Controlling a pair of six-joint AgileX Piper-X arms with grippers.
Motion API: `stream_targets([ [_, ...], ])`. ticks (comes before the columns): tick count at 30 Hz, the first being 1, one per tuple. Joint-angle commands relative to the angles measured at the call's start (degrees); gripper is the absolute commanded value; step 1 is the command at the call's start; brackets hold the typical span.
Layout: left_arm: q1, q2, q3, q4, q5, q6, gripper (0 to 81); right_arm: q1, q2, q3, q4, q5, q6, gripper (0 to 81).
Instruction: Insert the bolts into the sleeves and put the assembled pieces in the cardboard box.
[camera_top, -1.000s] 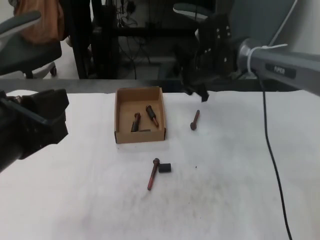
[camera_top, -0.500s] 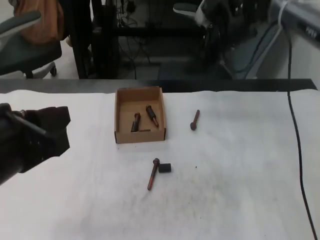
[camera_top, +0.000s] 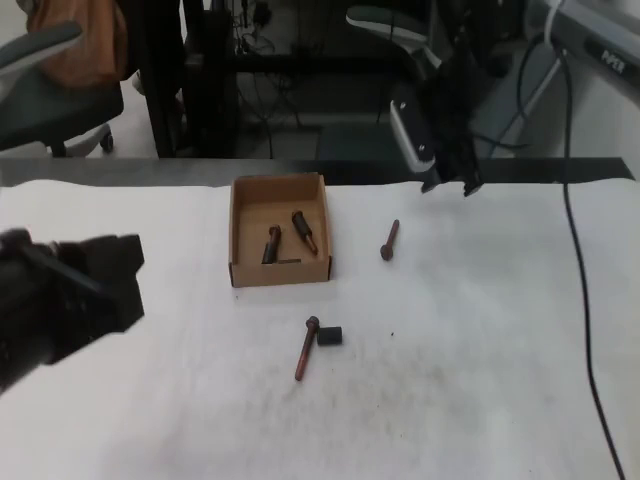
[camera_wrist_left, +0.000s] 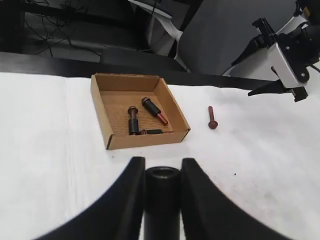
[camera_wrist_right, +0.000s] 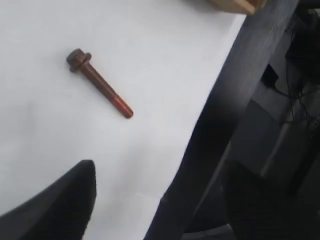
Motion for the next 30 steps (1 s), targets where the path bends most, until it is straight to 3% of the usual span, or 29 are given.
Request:
stream_targets([
  [1,-0.15,-0.29,2.44,-5.28,-0.14,-0.21,1.8,1.96,-0.14,2.35,-0.16,-1.05,-2.91,66.5],
  [7,-0.15,-0.43,3.64,-5.06,3.93,-2.04,1.8,4.26,0.67,9.88,-7.32,3.52,-7.15,66.5],
  [10,-0.15,-1.00,3.64,-4.99,8.00,-2.04,1.8,4.25,0.65,13.18,-12.02,3.46,-7.16,62.2],
  [13,-0.15,-1.99,3.64,-4.99,8.05,-2.04,1.8,3.71,0.65,14.53,-14.46,3.18,-7.16,55.6],
  [26,-0.15,-3.20,3.64,-5.38,7.94,-2.09,1.8,2.87,5.78,14.46,-14.74,3.73,-12.53,55.2],
  [30,-0.15,-3.20,3.64,-5.36,7.80,-2.09,1.8,3.26,8.03,14.46,-16.92,5.18,-12.53,46.9],
])
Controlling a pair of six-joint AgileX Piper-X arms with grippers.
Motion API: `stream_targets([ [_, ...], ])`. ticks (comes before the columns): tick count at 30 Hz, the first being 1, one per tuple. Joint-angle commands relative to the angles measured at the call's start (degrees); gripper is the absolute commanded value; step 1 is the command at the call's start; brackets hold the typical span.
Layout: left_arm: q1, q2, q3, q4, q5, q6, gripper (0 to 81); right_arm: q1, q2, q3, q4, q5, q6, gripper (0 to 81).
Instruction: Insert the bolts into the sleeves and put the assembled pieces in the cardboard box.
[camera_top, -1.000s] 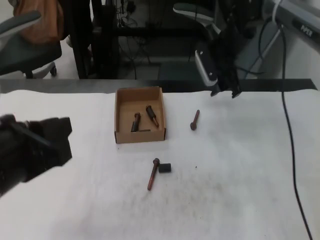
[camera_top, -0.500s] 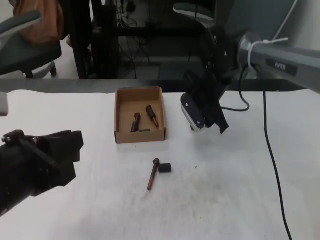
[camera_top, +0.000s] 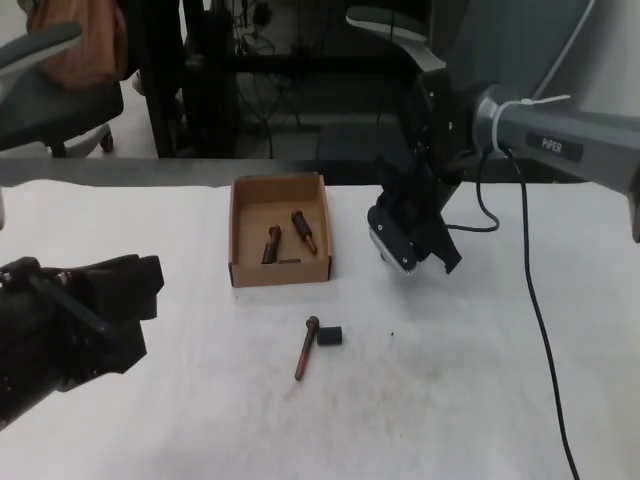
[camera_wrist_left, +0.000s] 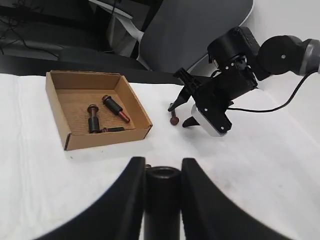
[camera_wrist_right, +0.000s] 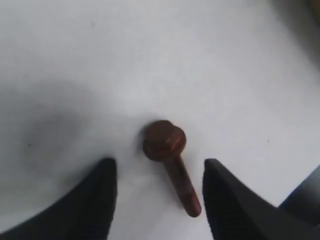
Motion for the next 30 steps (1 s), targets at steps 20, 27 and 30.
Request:
stream_targets([
  [20,-0.15,-0.42,0.58,-0.60,-0.37,2.00,1.8,3.58,-5.89,0.23,-1.59,0.29,37.99,0.0],
  [27,-0.15,-0.42,5.19,-2.96,-0.37,11.20,1.8,4.79,-20.31,1.60,6.28,-14.10,74.76,0.4],
  [30,-0.39,-0.42,9.03,-9.17,0.72,8.39,1.8,5.88,-27.29,4.81,5.70,-23.23,79.06,0.4],
])
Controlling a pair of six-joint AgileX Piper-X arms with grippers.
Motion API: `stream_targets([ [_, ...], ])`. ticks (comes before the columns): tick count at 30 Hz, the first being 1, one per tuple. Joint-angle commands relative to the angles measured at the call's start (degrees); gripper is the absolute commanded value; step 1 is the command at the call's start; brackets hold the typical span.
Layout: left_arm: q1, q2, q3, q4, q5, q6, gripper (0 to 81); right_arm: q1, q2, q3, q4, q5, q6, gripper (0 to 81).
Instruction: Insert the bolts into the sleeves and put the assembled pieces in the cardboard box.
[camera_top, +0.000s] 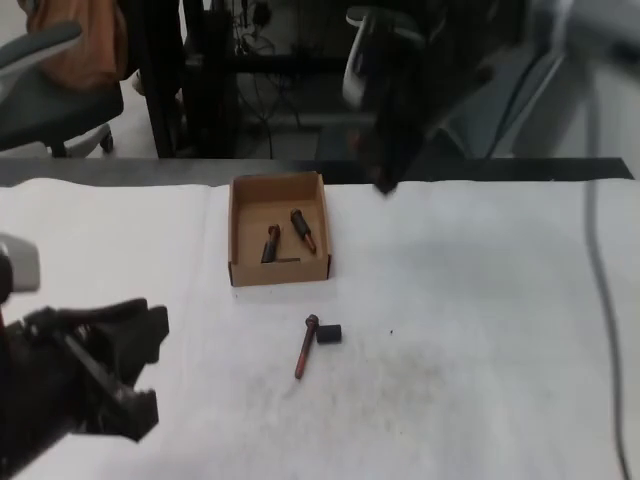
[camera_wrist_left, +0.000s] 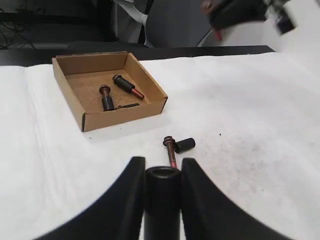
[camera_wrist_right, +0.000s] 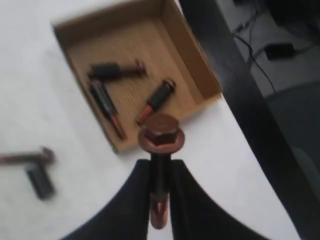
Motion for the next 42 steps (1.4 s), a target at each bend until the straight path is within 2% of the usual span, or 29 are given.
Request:
stream_targets([
  [1,-0.87,-0.42,3.62,-7.95,0.39,-3.31,1.8,1.72,-7.52,3.77,-0.02,-9.73,7.46,0.4],
  [4,-3.30,-0.42,6.72,-14.40,-0.25,-4.62,1.8,4.25,-14.43,10.09,-4.02,-14.29,12.69,0.4],
  [9,-10.48,-0.42,7.60,-16.39,-4.61,-1.48,1.8,11.45,-26.99,25.00,-18.51,-14.06,20.50,0.4],
  [14,-19.38,-0.42,7.60,-19.77,-7.74,3.82,1.8,18.64,-38.44,41.15,-45.68,-5.65,35.67,0.4],
  [18,-25.83,-0.42,7.60,-22.01,-11.08,4.86,1.8,23.13,-43.25,50.73,-59.49,3.37,36.73,0.4],
  [22,-29.96,-0.42,7.60,-25.88,-11.79,4.86,1.8,25.56,-43.19,54.57,-60.82,2.75,38.96,0.4],
  [25,-31.67,-0.42,7.60,-27.45,-12.49,4.86,1.8,27.63,-42.64,55.54,-60.82,3.24,38.97,0.4],
  [32,-31.73,2.16,7.60,-31.23,-12.37,4.86,1.8,31.66,-41.80,55.52,-61.27,3.26,38.97,0.4],
  [39,-31.73,4.77,7.50,-34.07,-12.47,4.86,1.8,32.98,-41.80,55.52,-61.27,3.52,39.66,0.4],
  [42,-31.48,4.74,7.50,-34.07,-12.47,7.84,1.8,32.98,-41.80,55.52,-61.27,3.69,39.53,0.4],
])
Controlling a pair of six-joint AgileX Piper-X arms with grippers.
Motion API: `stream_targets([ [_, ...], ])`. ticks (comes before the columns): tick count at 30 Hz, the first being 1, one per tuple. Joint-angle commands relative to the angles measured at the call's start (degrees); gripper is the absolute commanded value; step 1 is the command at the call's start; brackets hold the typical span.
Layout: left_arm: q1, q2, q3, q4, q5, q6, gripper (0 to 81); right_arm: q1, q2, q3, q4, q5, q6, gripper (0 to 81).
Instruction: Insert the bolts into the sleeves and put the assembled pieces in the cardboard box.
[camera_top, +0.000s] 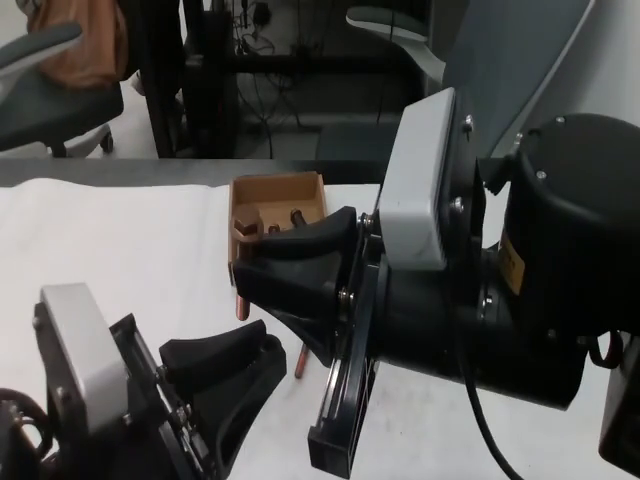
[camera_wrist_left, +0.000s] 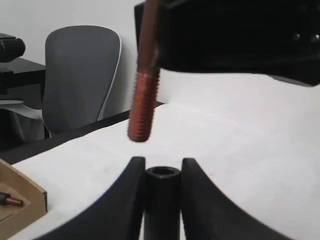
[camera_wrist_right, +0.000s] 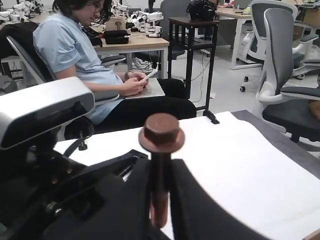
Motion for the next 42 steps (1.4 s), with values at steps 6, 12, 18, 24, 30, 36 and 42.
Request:
stream_targets([
  [6,0.06,-0.02,-0.12,-2.15,-6.22,15.78,1.8,0.13,0.07,-0.20,-2.00,0.78,0.27,0.4],
  [12,0.06,-0.02,-0.12,-4.74,-12.14,13.52,1.8,0.13,0.07,-0.20,-7.69,2.18,0.27,0.4],
  [18,0.06,1.95,-0.12,-10.03,-12.04,10.21,1.8,0.13,0.07,-0.20,-7.54,2.18,-0.05,0.4],
  [24,0.06,2.85,-0.12,-11.24,-9.77,4.00,1.8,0.13,0.07,0.06,-5.44,4.79,-3.88,0.4],
  [30,0.06,2.85,-0.12,-12.71,-9.80,4.26,1.8,0.13,0.07,0.19,-0.03,5.59,-3.92,0.4],
  [36,0.06,2.85,-0.12,-14.64,-9.37,4.11,1.8,0.13,0.07,0.19,1.05,5.59,-3.92,0.4],
  [42,0.06,2.85,-0.12,-14.64,-7.80,4.12,1.8,0.13,0.15,0.19,1.45,5.70,0.74,0.4],
])
